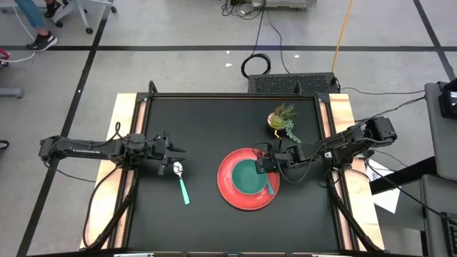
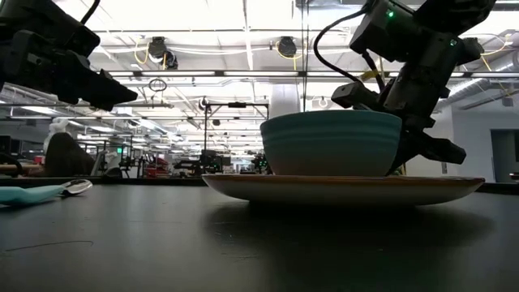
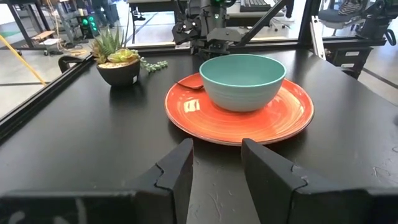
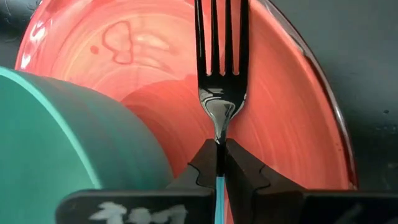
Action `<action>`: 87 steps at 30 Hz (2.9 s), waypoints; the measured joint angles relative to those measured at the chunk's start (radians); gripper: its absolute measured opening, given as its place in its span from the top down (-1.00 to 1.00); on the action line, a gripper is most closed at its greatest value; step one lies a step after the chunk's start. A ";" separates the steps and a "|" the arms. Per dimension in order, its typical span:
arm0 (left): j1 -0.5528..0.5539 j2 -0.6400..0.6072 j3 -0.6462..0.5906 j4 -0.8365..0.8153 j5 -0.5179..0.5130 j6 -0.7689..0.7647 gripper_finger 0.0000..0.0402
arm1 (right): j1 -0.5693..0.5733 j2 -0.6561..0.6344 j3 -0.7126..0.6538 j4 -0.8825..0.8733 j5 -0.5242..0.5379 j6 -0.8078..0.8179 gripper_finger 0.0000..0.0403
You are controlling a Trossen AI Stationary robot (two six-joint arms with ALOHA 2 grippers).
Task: Set table place
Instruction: Put the blue fork on the orange plate to the right of the green bowl, then put the blue spoon into the green bowl
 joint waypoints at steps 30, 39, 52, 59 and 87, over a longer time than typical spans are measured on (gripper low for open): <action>0.000 0.000 0.000 -0.014 0.000 -0.006 0.29 | -0.006 0.002 0.000 0.055 0.008 -0.076 0.84; 0.000 0.000 0.000 -0.017 0.000 -0.006 0.29 | -0.006 0.002 0.000 0.038 0.053 -0.081 0.84; 0.000 0.000 0.000 -0.018 0.000 -0.004 0.29 | -0.005 -0.018 0.000 -0.070 0.028 -0.128 0.96; 0.000 0.000 0.000 -0.017 -0.002 -0.004 0.29 | -0.005 -0.133 -0.001 -0.119 0.118 -0.187 1.00; 0.000 0.000 0.000 -0.022 -0.073 -0.009 0.29 | 0.038 -0.471 -0.285 0.585 0.264 -1.320 1.00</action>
